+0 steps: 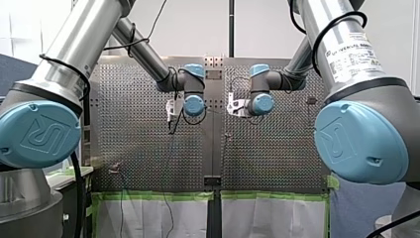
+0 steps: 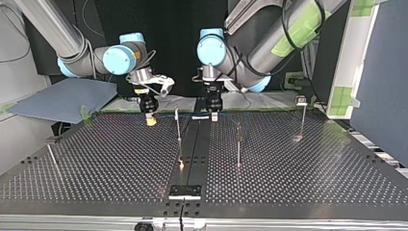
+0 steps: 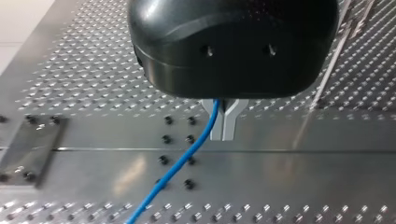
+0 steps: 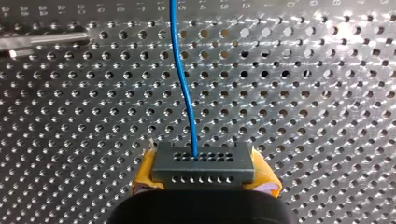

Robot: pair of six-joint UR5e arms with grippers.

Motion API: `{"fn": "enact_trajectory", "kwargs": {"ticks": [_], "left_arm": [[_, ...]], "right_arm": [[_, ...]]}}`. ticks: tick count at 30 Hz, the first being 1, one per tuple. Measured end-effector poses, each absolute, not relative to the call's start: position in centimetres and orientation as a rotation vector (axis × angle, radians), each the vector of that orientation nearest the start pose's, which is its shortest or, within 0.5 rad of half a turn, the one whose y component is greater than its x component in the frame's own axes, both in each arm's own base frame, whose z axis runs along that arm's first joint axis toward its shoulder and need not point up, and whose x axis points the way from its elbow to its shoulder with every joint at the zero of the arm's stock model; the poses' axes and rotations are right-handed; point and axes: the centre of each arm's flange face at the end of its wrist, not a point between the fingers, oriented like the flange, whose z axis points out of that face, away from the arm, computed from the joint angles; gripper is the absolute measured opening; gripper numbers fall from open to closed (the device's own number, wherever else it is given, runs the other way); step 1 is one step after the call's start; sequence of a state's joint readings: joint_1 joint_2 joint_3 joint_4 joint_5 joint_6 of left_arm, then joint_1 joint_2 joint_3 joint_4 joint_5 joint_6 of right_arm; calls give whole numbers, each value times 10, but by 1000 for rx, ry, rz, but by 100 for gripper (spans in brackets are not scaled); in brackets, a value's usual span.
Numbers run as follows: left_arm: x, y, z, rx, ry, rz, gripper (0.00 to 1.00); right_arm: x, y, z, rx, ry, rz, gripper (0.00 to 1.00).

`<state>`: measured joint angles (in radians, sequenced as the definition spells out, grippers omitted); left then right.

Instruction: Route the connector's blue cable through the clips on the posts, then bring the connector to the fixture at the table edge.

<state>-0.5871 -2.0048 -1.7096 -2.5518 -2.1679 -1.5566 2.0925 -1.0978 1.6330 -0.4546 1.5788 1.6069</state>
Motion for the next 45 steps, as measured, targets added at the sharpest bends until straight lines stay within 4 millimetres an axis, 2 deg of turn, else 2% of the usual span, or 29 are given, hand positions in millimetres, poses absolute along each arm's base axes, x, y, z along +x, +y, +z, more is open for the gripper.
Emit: {"fn": "enact_trajectory", "kwargs": {"ticks": [5, 15, 25, 32, 40, 45], "left_arm": [[448, -400, 218, 5, 1574, 9, 0], [438, -406, 207, 13, 1581, 4, 0], [426, -413, 183, 39, 1599, -1, 0], [425, -417, 177, 46, 1596, -10, 0], [426, -419, 148, 58, 1618, -3, 0], [427, -420, 143, 59, 1620, -4, 0]], "right_arm": [[418, -472, 225, 1650, -1007, 1522, 0], [405, -465, 206, 1658, -1025, 1497, 0], [395, -456, 188, 1672, -1043, 1476, 0], [384, -450, 174, 1674, -1057, 1458, 0], [371, -449, 163, 1652, -1060, 1455, 0], [366, -451, 161, 1649, -1063, 1441, 0]]}}
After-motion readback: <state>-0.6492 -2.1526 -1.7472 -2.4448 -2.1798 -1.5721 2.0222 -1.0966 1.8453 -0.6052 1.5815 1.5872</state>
